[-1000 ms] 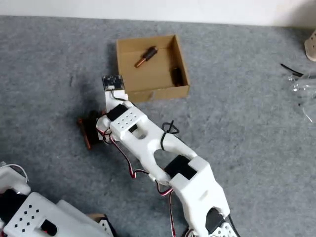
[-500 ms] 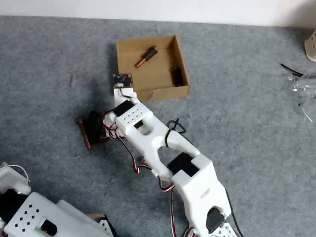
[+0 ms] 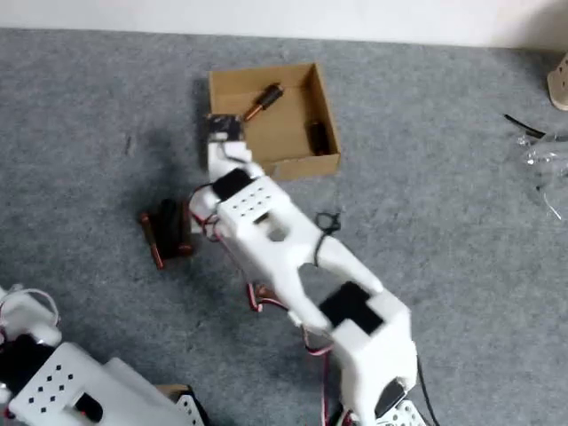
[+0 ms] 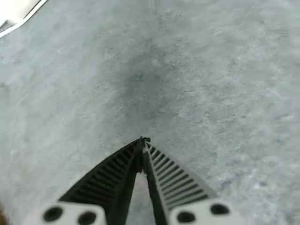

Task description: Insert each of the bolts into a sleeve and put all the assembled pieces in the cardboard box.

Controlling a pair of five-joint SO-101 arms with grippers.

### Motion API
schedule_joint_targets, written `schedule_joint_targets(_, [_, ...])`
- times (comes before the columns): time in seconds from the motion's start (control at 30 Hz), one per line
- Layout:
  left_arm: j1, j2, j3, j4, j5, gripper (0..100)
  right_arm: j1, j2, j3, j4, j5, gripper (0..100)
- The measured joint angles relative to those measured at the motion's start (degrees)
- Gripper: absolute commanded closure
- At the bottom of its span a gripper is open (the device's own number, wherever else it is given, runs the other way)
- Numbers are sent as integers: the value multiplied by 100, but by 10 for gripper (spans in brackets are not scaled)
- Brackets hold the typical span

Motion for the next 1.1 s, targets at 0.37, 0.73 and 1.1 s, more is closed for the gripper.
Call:
schedule_joint_targets(0.37, [1846,0,-844,-18,0,992,220,-2382,1169,246,633,994])
schedule_joint_targets(0.73, [3587,0,-949,-18,0,992,1653,-4431,3024,246,1723,994])
schedule_joint_targets(1.1, [4580,1310,-976,-369,0,892,2004,-6233,5196,-615,2075,994])
